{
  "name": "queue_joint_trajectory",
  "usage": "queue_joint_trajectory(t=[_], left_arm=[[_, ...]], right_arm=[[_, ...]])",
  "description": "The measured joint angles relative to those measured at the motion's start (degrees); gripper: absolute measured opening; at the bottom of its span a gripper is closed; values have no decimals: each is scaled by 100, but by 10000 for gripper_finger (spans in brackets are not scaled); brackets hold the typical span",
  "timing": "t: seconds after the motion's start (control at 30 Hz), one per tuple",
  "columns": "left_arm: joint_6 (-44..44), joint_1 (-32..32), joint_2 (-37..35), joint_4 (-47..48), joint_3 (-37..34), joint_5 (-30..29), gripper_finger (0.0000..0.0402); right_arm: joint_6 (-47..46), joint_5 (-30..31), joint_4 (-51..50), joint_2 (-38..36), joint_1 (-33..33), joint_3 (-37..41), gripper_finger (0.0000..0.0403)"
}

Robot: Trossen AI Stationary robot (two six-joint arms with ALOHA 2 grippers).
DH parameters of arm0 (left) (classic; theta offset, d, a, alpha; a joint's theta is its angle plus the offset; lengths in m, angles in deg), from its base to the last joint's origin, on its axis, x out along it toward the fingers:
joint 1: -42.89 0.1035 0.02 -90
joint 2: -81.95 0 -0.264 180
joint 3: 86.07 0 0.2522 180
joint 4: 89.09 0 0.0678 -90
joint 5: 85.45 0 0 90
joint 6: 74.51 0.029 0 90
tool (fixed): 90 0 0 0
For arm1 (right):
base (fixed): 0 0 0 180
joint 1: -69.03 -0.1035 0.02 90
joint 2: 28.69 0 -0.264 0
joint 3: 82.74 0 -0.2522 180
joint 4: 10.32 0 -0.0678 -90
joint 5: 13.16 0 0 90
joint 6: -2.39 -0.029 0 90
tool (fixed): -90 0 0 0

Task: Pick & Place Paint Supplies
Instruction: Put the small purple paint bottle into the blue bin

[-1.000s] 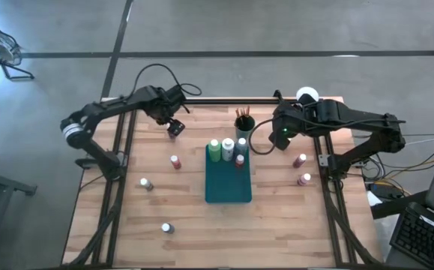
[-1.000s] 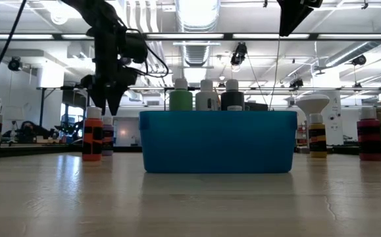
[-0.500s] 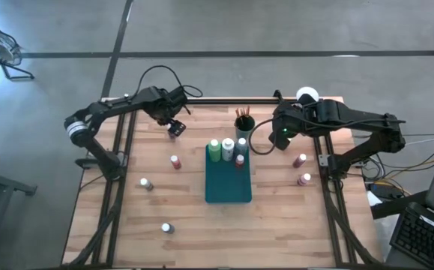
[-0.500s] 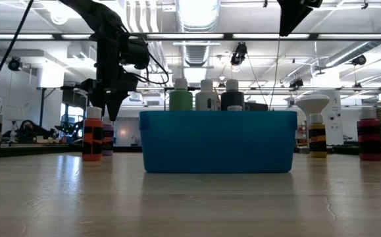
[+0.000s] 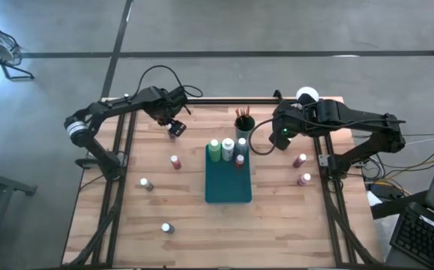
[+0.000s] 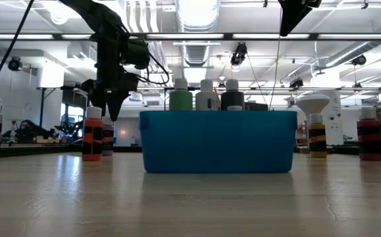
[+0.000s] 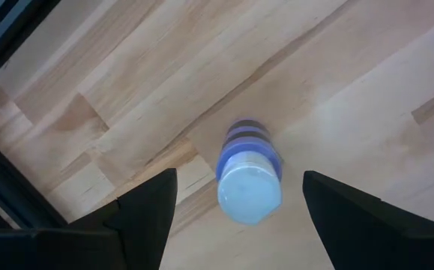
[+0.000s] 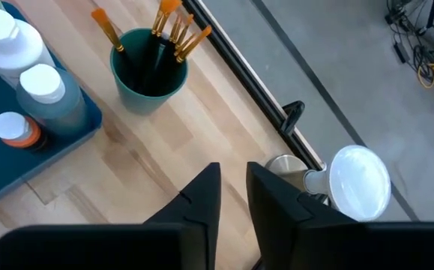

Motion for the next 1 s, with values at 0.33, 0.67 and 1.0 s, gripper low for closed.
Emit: queue_joint_trajectory(t=[0.33,0.67,1.0], left_arm=[[-17,-11,0,-128,-267,50,292],[90,-10,0,-242,-208,257,262],[215,-11,11,-256,-208,293,259]], right_arm=[[0,0,2,0,0,0,43],[-2,0,12,0,3,0,62],[-17,0,15,0,2,0,93]])
